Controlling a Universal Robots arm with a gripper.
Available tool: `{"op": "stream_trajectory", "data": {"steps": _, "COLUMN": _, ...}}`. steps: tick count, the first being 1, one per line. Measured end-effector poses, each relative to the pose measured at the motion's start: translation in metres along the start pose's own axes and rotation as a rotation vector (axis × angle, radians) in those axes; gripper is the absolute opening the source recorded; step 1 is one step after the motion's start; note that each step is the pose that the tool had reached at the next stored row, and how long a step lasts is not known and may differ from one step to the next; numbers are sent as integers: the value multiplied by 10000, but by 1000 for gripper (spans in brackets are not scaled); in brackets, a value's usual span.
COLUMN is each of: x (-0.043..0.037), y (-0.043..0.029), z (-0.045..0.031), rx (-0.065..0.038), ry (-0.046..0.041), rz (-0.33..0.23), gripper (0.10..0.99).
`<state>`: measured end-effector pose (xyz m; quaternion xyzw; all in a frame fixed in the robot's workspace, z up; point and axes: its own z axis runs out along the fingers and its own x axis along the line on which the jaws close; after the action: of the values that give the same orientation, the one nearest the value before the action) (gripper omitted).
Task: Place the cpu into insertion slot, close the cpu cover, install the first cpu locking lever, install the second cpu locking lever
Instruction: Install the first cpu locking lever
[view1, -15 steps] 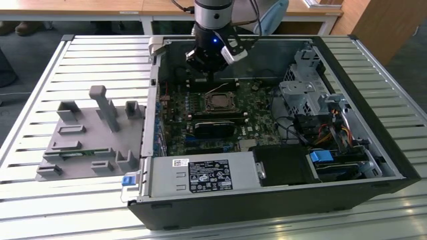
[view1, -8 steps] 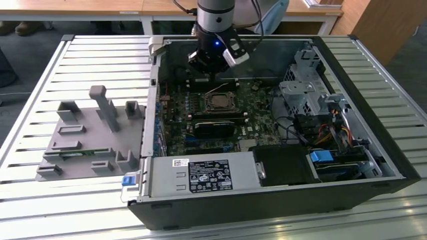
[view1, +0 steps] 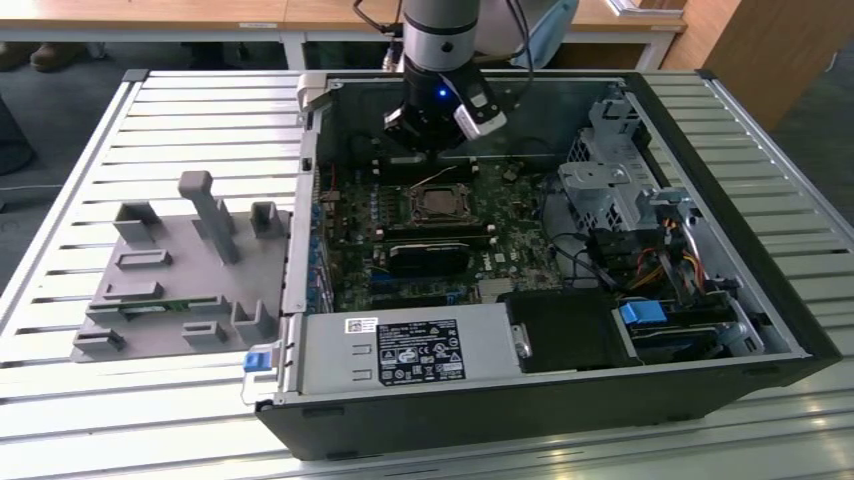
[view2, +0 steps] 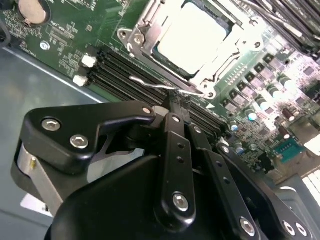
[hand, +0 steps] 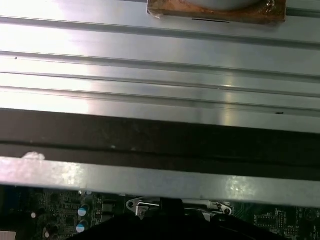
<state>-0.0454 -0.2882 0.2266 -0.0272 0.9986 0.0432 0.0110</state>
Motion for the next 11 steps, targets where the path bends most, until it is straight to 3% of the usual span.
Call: {"op": "stream_trajectory", "data": {"steps": 11, "x": -84, "y": -6, "z": 43, "rx": -3, "ry": -5, "rz": 43, "gripper": 106}}
